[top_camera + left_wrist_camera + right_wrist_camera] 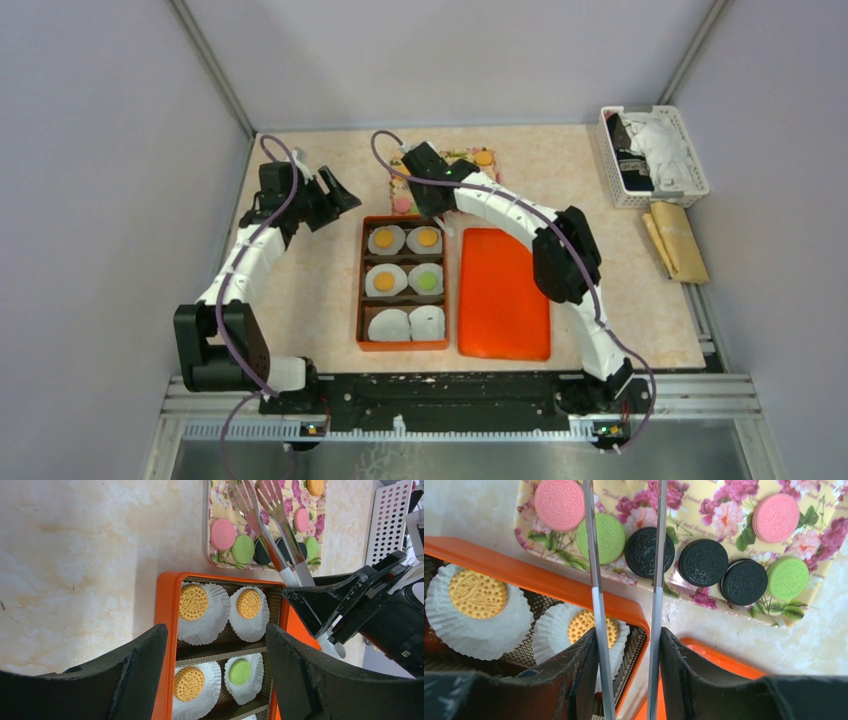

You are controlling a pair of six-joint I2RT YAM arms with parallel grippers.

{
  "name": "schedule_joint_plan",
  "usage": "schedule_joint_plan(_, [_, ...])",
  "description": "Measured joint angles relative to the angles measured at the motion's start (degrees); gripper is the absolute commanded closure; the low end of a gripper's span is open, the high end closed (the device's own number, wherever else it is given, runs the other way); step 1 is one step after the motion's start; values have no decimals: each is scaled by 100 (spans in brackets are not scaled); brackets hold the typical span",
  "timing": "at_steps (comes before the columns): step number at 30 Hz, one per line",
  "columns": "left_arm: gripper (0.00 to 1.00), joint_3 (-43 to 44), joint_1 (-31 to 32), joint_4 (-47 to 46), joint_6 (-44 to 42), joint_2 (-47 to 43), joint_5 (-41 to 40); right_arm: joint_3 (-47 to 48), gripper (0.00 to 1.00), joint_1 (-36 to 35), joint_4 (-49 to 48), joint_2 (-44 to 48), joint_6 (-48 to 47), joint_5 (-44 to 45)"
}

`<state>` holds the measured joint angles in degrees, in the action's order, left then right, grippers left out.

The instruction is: Pack the cookies

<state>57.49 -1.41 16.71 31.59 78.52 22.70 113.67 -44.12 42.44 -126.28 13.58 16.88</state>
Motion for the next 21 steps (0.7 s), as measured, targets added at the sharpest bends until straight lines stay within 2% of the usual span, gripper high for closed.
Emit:
schedule_joint_plan(4, [22,0,-2,0,0,0,0,11,87,11,87,-22,2,0])
schedule_joint_plan(12, [22,0,-7,0,-2,0,-2,44,89,11,111,22,4,26])
schedule_joint_plan(21, [22,0,-7,0,2,-2,0,-417,91,11,-2,1095,2,44])
